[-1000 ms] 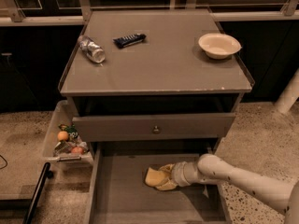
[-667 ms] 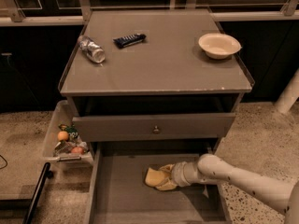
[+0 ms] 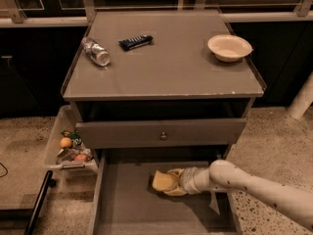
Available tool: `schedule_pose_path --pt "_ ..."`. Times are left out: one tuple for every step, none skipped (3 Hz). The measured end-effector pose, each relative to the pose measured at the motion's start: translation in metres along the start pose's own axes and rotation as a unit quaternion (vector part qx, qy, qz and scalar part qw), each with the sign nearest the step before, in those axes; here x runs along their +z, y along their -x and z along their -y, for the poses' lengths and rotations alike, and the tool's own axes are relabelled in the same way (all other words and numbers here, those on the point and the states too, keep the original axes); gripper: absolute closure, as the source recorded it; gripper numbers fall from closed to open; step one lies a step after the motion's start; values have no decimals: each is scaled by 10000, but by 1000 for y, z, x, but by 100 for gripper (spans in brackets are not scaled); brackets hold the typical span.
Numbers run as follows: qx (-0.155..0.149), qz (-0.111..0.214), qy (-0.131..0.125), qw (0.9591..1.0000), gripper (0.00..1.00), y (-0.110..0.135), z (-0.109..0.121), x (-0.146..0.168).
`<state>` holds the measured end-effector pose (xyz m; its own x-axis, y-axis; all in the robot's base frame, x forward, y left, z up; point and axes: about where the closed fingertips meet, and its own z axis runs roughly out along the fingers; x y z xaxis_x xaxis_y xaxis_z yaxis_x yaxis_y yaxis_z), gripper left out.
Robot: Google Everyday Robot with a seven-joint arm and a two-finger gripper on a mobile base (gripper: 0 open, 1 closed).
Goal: Pick sponge from middle drawer and place on counter
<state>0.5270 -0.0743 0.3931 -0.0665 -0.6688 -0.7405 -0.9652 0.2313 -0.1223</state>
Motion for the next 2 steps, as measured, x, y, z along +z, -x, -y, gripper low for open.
schedule_pose_path --pt "-256 8 -186 9995 100 26 -4 -29" --pt "-591 69 -322 9977 100 59 -10 -68"
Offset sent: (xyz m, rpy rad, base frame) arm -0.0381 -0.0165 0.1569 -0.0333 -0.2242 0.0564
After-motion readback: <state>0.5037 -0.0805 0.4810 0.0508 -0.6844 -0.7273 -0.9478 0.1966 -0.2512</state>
